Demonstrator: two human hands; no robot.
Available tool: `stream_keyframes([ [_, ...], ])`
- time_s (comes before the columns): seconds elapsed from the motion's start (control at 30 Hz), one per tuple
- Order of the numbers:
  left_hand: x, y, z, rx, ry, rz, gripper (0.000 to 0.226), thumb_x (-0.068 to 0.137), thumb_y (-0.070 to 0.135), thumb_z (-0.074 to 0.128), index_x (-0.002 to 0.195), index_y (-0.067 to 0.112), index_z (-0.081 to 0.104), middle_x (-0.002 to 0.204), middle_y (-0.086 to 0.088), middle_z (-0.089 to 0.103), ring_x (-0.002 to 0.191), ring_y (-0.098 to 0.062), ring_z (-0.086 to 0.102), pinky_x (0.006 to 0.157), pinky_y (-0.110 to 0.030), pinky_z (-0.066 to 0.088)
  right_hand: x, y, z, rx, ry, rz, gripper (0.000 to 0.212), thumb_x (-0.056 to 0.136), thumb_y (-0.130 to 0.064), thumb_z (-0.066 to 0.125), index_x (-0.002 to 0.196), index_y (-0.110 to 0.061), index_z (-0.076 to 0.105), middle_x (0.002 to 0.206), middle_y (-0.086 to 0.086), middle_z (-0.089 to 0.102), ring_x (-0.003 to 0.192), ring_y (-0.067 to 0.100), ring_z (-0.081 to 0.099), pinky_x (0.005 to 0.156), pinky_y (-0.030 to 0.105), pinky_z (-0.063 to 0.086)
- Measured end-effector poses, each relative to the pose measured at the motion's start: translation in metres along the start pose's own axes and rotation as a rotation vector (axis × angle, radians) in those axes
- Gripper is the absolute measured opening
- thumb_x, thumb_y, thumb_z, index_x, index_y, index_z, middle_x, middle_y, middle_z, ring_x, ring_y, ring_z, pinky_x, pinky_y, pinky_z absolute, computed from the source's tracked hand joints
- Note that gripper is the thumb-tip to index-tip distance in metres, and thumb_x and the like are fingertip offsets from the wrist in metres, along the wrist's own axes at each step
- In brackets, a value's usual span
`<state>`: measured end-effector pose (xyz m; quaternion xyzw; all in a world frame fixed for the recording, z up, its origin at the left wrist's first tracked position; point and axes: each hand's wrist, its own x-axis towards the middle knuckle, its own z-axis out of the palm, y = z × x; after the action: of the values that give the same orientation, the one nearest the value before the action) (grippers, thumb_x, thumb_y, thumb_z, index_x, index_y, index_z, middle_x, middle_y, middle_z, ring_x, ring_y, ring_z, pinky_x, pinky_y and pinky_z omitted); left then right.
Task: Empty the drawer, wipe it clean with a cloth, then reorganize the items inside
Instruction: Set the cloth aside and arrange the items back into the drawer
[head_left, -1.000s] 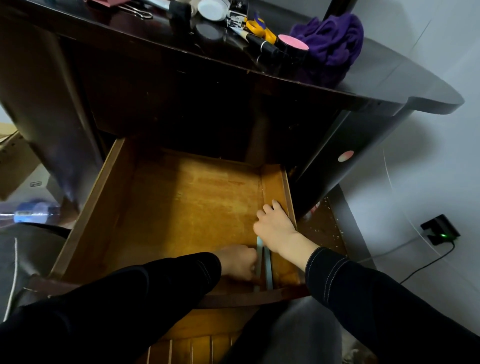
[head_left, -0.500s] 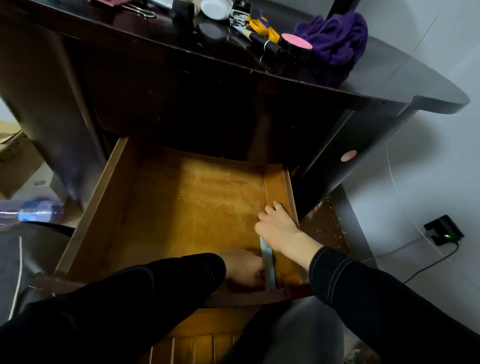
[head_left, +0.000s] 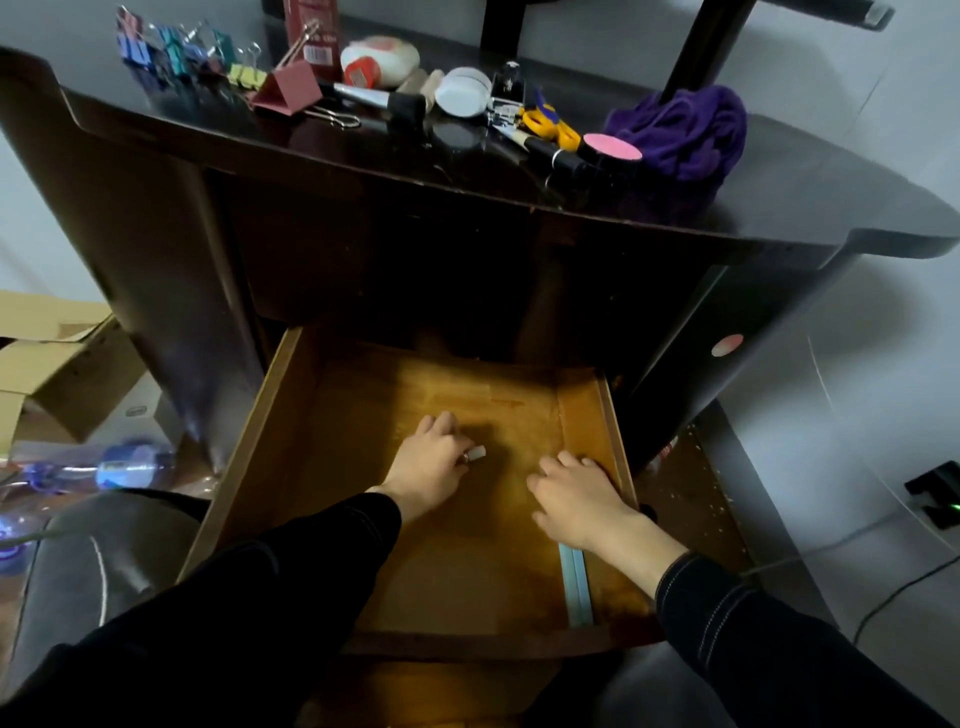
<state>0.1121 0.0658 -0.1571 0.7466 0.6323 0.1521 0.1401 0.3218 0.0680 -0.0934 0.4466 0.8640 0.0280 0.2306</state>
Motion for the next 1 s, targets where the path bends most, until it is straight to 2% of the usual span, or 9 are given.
stream_keyframes([
  [0.1,0.004,-0.008,0.0,-0.166,0.016,-0.082,0.028,0.093,0.023,0.068,0.121,0.018,0.066,0.111,0.0,0.052,0.098,-0.022,0.056,0.086,-0.03,0.046,-0.001,-0.002,0.003,0.043,0.0,-0.001,0.038,0.1,-0.036,0.051,0.131,-0.015,0.057,0.135,0.009,0.05,0.128,0.031,0.042,0.106,0.047,0.037],
  [0.17,0.006,-0.012,0.001,-0.18,0.015,-0.092,0.028,0.095,0.024,0.067,0.121,0.018,0.065,0.107,0.001,0.051,0.093,-0.022,0.057,0.08,-0.027,0.044,-0.001,-0.004,0.003,0.057,0.004,-0.001,0.04,0.101,-0.038,0.05,0.133,-0.016,0.055,0.136,0.008,0.05,0.129,0.03,0.042,0.107,0.047,0.037],
  [0.27,0.007,-0.013,0.005,-0.141,0.012,-0.078,0.03,0.096,0.027,0.064,0.124,0.019,0.062,0.111,-0.003,0.054,0.096,-0.025,0.06,0.084,-0.032,0.049,-0.002,-0.007,0.001,0.063,0.015,-0.003,0.039,0.101,-0.038,0.049,0.133,-0.016,0.055,0.136,0.008,0.05,0.129,0.029,0.041,0.108,0.047,0.037],
  [0.4,0.014,-0.002,0.013,-0.151,0.049,-0.093,0.022,0.093,0.027,0.067,0.111,0.017,0.062,0.108,-0.003,0.057,0.088,-0.023,0.059,0.076,-0.031,0.048,-0.004,-0.007,-0.003,0.06,0.028,0.013,0.038,0.101,-0.038,0.049,0.131,-0.016,0.056,0.135,0.008,0.051,0.128,0.029,0.042,0.107,0.046,0.038],
  [0.5,0.016,0.006,0.021,-0.104,0.027,-0.033,0.029,0.093,0.023,0.067,0.12,0.016,0.059,0.114,-0.003,0.056,0.1,-0.026,0.058,0.085,-0.038,0.053,-0.007,-0.004,-0.004,0.064,0.038,0.025,0.037,0.101,-0.039,0.049,0.13,-0.017,0.056,0.134,0.008,0.051,0.127,0.029,0.043,0.106,0.046,0.039],
  [0.57,0.016,0.006,0.023,-0.06,0.028,0.018,0.03,0.093,0.019,0.064,0.123,0.018,0.059,0.117,-0.003,0.055,0.105,-0.026,0.055,0.087,-0.037,0.051,-0.01,-0.002,-0.005,0.071,0.047,0.03,0.038,0.1,-0.039,0.049,0.13,-0.017,0.056,0.133,0.008,0.051,0.127,0.03,0.042,0.105,0.046,0.039],
  [0.77,0.008,-0.001,0.007,-0.071,-0.028,-0.025,0.047,0.089,0.029,0.072,0.132,0.018,0.056,0.12,-0.002,0.05,0.105,-0.026,0.058,0.092,-0.035,0.05,-0.024,0.006,-0.019,0.107,0.092,0.05,0.039,0.1,-0.041,0.048,0.131,-0.019,0.057,0.13,0.004,0.052,0.125,0.027,0.044,0.1,0.044,0.042],
  [0.9,-0.005,0.009,-0.04,-0.056,0.167,0.014,0.035,0.093,0.044,0.065,0.118,0.02,0.062,0.112,0.005,0.056,0.093,-0.017,0.062,0.079,-0.031,0.054,-0.04,0.018,-0.061,0.22,0.406,0.048,0.035,0.102,-0.036,0.047,0.131,-0.022,0.057,0.126,-0.004,0.057,0.118,0.015,0.051,0.093,0.033,0.051],
  [1.0,-0.015,0.032,-0.097,-0.06,0.379,0.16,0.024,0.093,0.043,0.063,0.104,0.023,0.065,0.096,0.011,0.058,0.082,-0.011,0.061,0.067,-0.027,0.052,-0.052,0.021,-0.117,0.351,0.742,0.063,0.02,0.1,-0.033,0.051,0.116,-0.025,0.062,0.108,-0.013,0.059,0.102,0.008,0.057,0.073,0.02,0.044],
])
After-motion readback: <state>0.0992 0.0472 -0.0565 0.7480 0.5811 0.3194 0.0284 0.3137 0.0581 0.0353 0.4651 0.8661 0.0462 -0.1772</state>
